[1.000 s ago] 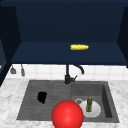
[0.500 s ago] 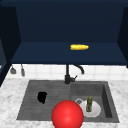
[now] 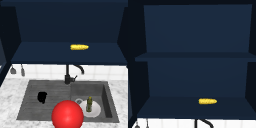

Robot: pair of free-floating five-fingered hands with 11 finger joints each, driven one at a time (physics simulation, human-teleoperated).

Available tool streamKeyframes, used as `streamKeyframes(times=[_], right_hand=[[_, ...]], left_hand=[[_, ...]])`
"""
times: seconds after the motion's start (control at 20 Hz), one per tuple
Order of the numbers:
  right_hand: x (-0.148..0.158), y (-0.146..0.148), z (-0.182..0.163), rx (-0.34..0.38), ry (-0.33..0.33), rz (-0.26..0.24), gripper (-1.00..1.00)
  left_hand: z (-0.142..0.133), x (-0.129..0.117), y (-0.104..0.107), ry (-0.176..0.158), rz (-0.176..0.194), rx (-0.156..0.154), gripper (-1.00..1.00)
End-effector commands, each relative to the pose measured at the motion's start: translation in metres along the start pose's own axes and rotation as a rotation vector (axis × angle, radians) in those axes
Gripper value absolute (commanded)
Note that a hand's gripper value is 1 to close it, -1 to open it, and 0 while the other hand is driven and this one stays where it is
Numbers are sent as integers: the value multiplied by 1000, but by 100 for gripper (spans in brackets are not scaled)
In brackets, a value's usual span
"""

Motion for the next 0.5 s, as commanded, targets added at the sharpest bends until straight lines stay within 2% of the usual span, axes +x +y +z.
streamKeyframes(times=[0.0, 0.45], right_hand=[[28, -14, 0, 35, 4, -2, -100], [98, -39, -6, 72, -1, 9, -100]], left_hand=[[0, 0, 0, 0, 0, 0, 0], [0, 0, 0, 0, 0, 0, 0]])
